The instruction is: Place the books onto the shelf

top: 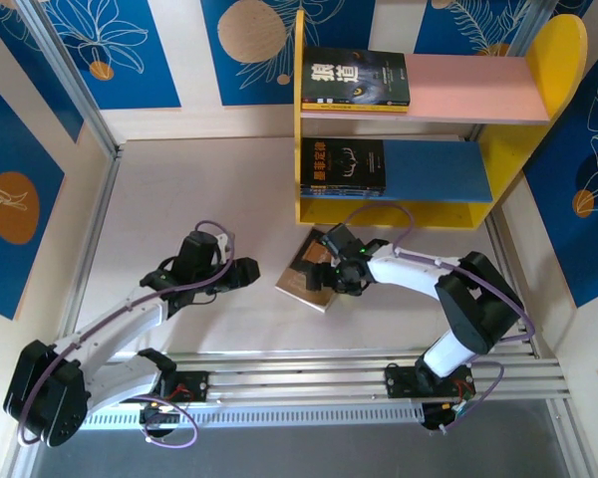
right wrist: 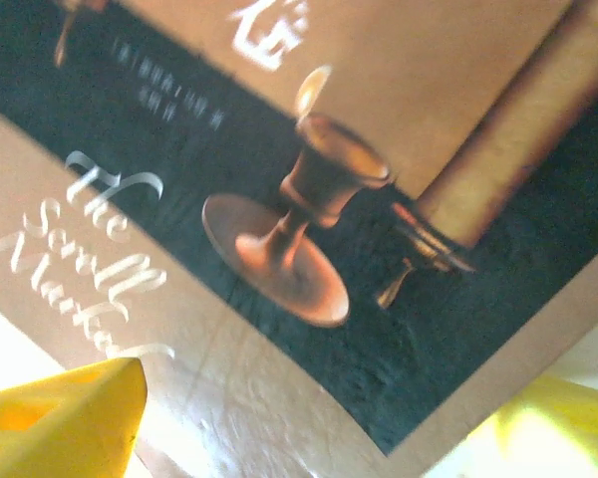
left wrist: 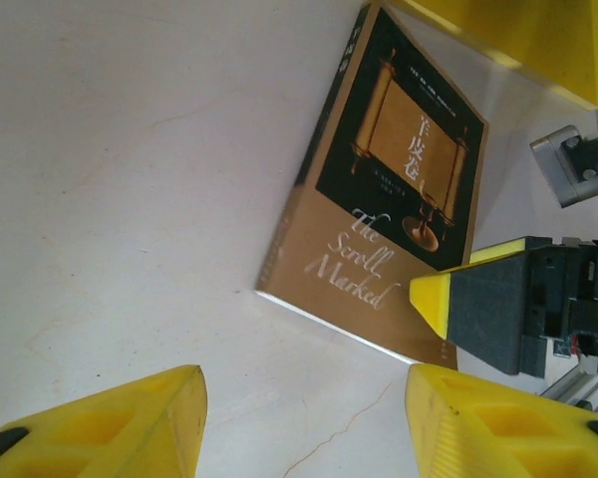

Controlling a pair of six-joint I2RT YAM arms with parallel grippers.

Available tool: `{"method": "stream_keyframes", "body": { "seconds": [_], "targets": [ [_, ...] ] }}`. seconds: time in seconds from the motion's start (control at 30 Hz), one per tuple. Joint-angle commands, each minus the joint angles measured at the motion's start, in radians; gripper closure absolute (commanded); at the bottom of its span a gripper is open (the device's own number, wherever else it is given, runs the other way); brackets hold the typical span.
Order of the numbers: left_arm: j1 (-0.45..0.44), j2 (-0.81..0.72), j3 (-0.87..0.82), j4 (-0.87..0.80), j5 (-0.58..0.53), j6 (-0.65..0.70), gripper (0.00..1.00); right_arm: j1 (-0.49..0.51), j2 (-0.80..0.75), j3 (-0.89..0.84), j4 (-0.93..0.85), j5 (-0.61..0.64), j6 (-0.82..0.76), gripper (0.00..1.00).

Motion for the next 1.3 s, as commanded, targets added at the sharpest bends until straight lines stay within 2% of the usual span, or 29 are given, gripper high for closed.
{"method": "stream_keyframes", "body": {
  "seconds": [0.0, 0.27, 0.53, 0.8, 0.93, 1.1, 1.27],
  "targets": [
    [-0.006, 0.013, -0.009, 0.028, -0.006, 0.009, 0.44, -0.012, -0.004, 0.026, -0.038, 0.044, 0.018, 0.18],
    [-0.007, 0.036, 0.008, 0.030, -0.001, 0.020, 0.44, -0.098, -0.068, -0.045, -0.036, 0.032, 0.018, 0.17],
    [-0.007, 0.064, 0.017, 0.041, 0.004, 0.019, 0.44, -0.104, 0.006, -0.019, 0.042, 0.008, 0.019, 0.18],
    [-0.007, 0.082, 0.017, 0.044, 0.005, 0.022, 0.44, 0.012, 0.098, 0.049, 0.081, 0.025, -0.036, 0.22],
    [-0.007, 0.075, 0.014, 0.041, 0.004, 0.023, 0.45, 0.078, 0.130, 0.076, 0.075, 0.030, -0.089, 0.30],
    [-0.007, 0.066, 0.010, 0.038, 0.000, 0.023, 0.45, 0.160, 0.134, 0.075, 0.078, 0.032, -0.153, 0.37],
    [-0.006, 0.066, 0.007, 0.042, 0.002, 0.021, 0.45, 0.198, 0.126, 0.074, 0.041, 0.061, -0.174, 0.38]
  ]
}}
